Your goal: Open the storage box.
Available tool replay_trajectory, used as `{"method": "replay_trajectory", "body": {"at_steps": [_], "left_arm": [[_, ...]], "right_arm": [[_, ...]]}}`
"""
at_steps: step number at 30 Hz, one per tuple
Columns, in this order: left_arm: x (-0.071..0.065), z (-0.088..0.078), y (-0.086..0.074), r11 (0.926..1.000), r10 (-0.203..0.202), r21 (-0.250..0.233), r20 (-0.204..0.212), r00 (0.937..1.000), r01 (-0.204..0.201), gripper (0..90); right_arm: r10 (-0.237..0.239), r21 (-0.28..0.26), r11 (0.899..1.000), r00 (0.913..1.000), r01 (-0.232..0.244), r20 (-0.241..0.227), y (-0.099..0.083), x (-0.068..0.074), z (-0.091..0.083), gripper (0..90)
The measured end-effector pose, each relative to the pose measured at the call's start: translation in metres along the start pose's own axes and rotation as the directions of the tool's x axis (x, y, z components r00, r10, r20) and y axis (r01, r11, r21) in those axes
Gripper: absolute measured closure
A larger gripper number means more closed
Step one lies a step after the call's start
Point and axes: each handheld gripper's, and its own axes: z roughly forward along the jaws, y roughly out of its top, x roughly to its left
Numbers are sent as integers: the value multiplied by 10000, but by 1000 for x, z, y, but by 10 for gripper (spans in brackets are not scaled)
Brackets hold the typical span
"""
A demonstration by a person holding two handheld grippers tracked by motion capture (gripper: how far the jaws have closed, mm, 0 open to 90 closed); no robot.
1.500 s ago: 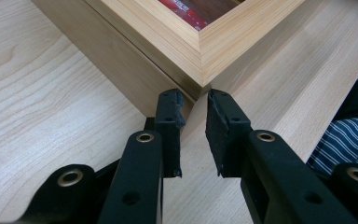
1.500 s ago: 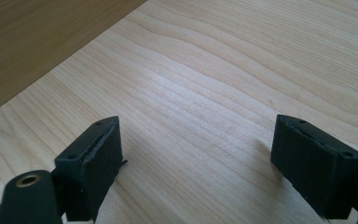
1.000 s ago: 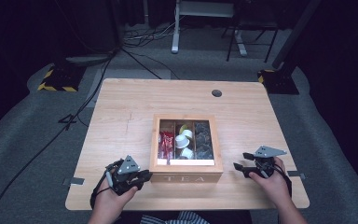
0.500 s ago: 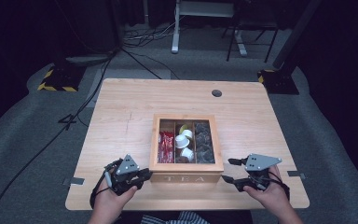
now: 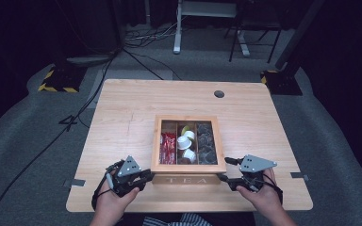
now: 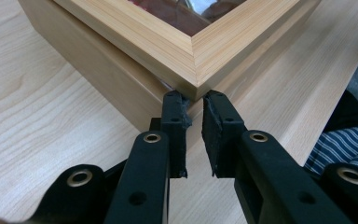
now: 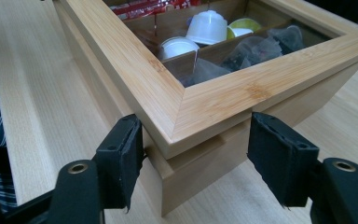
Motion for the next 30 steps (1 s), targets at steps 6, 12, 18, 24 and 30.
{"method": "replay_trajectory", "body": {"at_steps": [6,12,18,24,30], "left_arm": [[0,0,3,9992,65,-400,-9,10000,-65,755],[1,1,9,9965,267,-789,-169,9995,-280,713],[3,2,16,9925,386,-1145,-406,9984,-430,654],[8,2,24,9857,244,-1649,-634,9977,-346,576],[15,1,32,9794,179,-1990,-893,9958,-355,541]], "right_arm": [[-357,-320,9988,9983,372,461,6,2,-3,358],[-664,-676,9952,9950,714,742,11,3,-5,360],[-1139,-874,9884,9869,1242,1144,22,4,-8,361],[-1459,-955,9823,9779,1612,1498,33,5,-9,362],[-1412,-1242,9785,9740,1645,1772,44,1,-11,370]]}}
